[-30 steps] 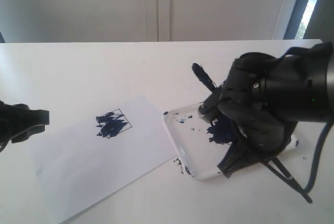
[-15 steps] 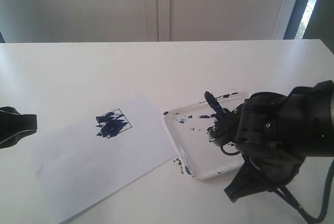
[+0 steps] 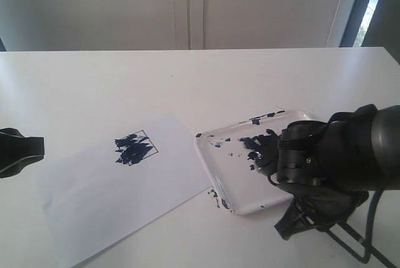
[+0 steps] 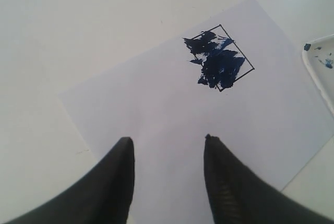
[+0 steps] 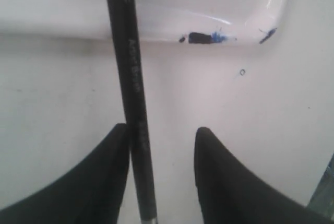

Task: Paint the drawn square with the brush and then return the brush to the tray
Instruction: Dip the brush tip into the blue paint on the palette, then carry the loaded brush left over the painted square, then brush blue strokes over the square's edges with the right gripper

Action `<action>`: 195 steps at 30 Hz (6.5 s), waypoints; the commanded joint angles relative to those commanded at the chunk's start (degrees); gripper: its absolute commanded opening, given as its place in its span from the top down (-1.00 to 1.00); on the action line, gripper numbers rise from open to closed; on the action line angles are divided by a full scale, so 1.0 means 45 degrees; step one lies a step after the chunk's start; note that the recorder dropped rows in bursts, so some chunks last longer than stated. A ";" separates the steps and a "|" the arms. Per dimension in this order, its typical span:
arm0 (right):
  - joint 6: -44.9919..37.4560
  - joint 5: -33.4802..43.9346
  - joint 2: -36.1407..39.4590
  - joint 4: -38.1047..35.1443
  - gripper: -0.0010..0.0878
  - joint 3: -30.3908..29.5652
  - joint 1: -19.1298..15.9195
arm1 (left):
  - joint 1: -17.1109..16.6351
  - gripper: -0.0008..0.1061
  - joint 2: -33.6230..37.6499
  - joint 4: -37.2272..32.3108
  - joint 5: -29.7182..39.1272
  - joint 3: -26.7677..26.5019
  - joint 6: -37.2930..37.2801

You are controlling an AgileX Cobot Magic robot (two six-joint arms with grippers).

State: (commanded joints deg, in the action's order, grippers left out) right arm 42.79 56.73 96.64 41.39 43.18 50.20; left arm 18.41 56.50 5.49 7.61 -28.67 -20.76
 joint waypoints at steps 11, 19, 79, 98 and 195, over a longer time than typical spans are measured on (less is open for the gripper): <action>-0.0714 -0.0740 0.0000 -0.1250 0.09 0.0000 0.0000 | 0.0000 0.09 0.0000 0.0000 0.0253 0.0000 0.0000; -0.0714 -0.0567 0.0011 -0.1250 0.09 -0.0154 0.0000 | 0.0000 0.09 0.0000 0.0000 0.0253 0.0000 0.0000; -0.8419 0.2940 0.5107 0.4985 0.98 0.8091 0.2666 | 0.1280 0.09 0.5722 0.0932 -0.2754 0.0000 -0.0393; -0.8479 0.2940 0.5429 0.5015 0.98 0.8177 0.2549 | 0.1280 0.09 0.6909 0.0991 -0.2967 0.0000 -0.0719; -0.7654 0.2940 0.5531 0.6530 0.98 0.7185 0.1728 | 0.1385 0.09 0.9100 0.0134 -0.3161 -0.0024 -0.0947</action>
State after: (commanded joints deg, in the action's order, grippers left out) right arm 8.34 69.96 121.53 70.77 75.51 57.97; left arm 24.64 97.45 6.10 -6.62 -28.78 -25.02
